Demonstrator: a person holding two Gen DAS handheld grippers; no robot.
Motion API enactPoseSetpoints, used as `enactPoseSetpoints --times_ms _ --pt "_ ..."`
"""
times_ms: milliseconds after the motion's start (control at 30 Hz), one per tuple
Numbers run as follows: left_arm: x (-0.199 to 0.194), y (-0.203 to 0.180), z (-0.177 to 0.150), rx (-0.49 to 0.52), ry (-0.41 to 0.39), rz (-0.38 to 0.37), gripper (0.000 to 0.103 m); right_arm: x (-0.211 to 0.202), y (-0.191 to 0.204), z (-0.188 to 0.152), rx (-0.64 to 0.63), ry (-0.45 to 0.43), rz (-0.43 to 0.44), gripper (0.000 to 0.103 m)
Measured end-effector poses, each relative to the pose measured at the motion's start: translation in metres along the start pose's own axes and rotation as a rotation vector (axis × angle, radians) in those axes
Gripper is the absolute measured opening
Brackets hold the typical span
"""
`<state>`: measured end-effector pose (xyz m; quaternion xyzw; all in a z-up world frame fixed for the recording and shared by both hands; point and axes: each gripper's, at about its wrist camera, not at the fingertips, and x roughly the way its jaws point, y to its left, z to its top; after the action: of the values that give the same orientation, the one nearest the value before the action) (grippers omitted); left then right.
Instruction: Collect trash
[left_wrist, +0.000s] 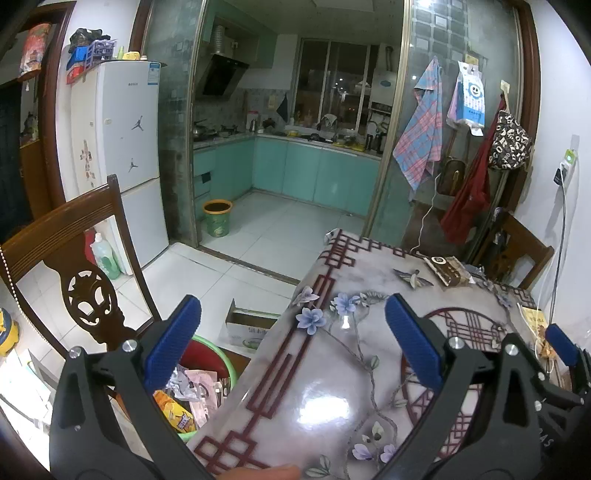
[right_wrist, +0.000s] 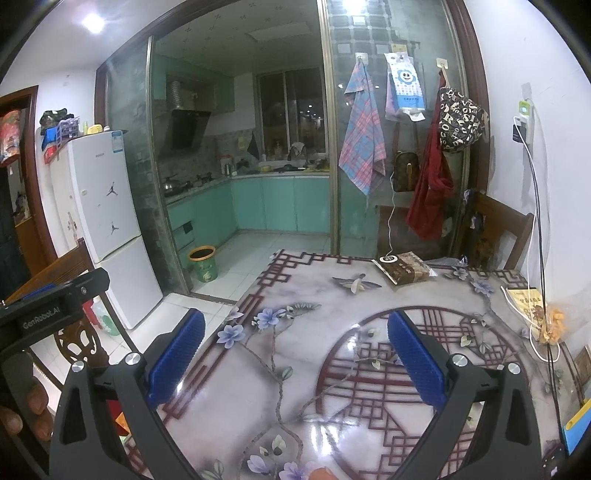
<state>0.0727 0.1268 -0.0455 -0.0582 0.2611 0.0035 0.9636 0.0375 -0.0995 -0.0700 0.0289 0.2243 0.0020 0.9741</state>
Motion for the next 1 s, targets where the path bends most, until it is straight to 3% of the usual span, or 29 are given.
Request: enactPoseSetpoints --times_ms 233,600,767,900,1000 --pt "0.0 -0.009 -0.004 0.004 0.008 0.0 0.098 -0.008 -0.016 -0.001 -0.006 0.015 0.007 0.096" --pt "0.013 -0.057 -0.02 0.029 0.055 -0.037 0.098 -0.008 -0.062 -0.013 0.019 0.06 -0.03 0.096" --pt "0.029 -0.091 -0.035 0.124 0.065 -0.088 0.098 0.005 -0.095 -0.026 0.03 0.109 -0.069 0.096" --pt "0.079 -0.115 -0.069 0.231 0.2 -0.106 0.098 0.029 -0.125 -0.052 0.037 0.196 -0.127 0.096" --pt "0.119 -0.117 -0.102 0.264 0.309 -0.073 0.098 0.053 -0.158 -0.084 0.068 0.282 -0.192 0.096"
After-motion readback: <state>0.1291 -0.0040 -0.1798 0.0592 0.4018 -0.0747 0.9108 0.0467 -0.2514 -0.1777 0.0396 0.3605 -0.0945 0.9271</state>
